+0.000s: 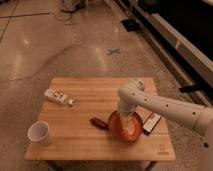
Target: Push the ceramic bowl across the table
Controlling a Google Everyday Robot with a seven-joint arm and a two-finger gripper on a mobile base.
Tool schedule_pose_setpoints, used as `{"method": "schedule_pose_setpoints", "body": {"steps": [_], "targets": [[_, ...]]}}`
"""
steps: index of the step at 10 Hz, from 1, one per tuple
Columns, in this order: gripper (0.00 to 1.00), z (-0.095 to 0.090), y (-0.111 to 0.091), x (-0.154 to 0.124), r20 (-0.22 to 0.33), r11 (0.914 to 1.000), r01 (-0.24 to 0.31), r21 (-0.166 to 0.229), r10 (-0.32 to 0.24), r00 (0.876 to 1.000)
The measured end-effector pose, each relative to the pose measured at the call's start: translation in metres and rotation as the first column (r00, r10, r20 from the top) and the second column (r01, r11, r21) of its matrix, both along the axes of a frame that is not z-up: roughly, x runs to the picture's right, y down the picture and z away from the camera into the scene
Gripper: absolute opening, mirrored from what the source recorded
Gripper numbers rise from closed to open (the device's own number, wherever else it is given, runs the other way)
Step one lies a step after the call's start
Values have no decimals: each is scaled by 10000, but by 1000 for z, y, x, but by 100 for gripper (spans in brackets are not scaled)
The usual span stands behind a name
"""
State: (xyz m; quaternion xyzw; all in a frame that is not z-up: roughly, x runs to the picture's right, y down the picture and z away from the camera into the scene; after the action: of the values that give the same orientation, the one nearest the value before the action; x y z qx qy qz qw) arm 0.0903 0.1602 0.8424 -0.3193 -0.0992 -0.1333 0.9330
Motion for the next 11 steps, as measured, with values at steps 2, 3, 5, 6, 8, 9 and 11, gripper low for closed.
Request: {"method": "schedule_pose_setpoints", "body": {"steps": [2,3,5,6,8,9,11], "targets": [[65,5,-3,-5,120,10000,75,16,-75,9999],[65,8,-6,-9,204,9999,114,57,-115,9997],[65,12,-10,-16,330,9998,149,117,-153,9993],[65,14,-14,-22,434,9996,196,181,-203,9988],[65,17,-20,-33,616,9992,278,285,-296,9977],[65,18,-25,-41,752,9988,340,354,-366,9965],[65,21,-32,-52,942,9981,428,453,-469,9944]]}}
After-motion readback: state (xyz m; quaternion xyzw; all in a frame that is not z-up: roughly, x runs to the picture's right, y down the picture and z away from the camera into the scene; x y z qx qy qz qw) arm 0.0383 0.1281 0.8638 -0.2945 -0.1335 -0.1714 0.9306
